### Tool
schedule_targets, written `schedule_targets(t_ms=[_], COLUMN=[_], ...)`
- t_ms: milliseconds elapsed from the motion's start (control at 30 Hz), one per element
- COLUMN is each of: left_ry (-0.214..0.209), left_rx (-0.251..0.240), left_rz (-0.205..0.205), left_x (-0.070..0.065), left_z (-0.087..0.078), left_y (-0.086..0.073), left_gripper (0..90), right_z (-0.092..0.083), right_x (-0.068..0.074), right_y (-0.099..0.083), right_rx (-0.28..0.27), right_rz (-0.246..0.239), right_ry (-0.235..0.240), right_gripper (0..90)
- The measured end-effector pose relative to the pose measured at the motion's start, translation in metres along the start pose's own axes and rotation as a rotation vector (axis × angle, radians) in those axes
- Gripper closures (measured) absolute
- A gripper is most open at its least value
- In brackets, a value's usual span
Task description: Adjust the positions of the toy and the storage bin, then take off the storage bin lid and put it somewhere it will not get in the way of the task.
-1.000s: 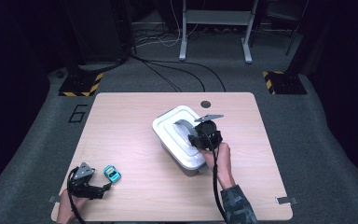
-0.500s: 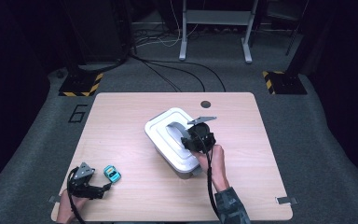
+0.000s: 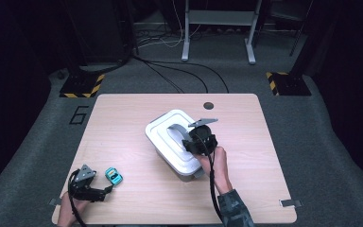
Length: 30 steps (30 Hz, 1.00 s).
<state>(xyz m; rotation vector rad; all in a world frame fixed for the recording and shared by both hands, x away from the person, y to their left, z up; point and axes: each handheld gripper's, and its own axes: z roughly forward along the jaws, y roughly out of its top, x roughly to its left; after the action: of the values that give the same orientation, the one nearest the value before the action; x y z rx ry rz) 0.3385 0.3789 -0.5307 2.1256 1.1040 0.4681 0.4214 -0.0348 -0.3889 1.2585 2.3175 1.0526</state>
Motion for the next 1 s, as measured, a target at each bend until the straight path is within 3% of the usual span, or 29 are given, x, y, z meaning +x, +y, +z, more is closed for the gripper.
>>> schedule_targets(t_ms=[333, 500, 600, 667, 733, 833, 1000], left_ry=[0.001, 0.007, 0.003, 0.002, 0.001, 0.002, 0.001], left_rx=[-0.003, -0.013, -0.017, -0.017, -0.016, -0.011, -0.015], left_rz=[0.002, -0.002, 0.004, 0.004, 0.002, 0.003, 0.0], left_x=[0.0, 0.0, -0.001, -0.001, -0.001, -0.001, -0.001], left_z=[0.0, 0.001, 0.001, 0.001, 0.001, 0.001, 0.001], left_y=[0.0, 0.0, -0.001, -0.001, -0.001, -0.001, -0.001], left_gripper=[2.4, 2.4, 3.0, 3.1, 3.1, 3.1, 3.1], right_z=[0.001, 0.007, 0.013, 0.016, 0.021, 0.026, 0.031], right_x=[0.0, 0.003, 0.006, 0.01, 0.01, 0.005, -0.001], right_y=[0.002, 0.012, 0.022, 0.027, 0.031, 0.036, 0.038], right_rx=[0.012, 0.048, 0.071, 0.089, 0.098, 0.115, 0.125], right_rz=[-0.007, -0.049, -0.076, -0.089, -0.099, -0.098, -0.084], right_ry=[0.001, -0.004, -0.019, -0.068, -0.086, -0.09, -0.074], right_gripper=[64.5, 54.3, 39.9, 29.6, 19.7, 14.2, 14.0])
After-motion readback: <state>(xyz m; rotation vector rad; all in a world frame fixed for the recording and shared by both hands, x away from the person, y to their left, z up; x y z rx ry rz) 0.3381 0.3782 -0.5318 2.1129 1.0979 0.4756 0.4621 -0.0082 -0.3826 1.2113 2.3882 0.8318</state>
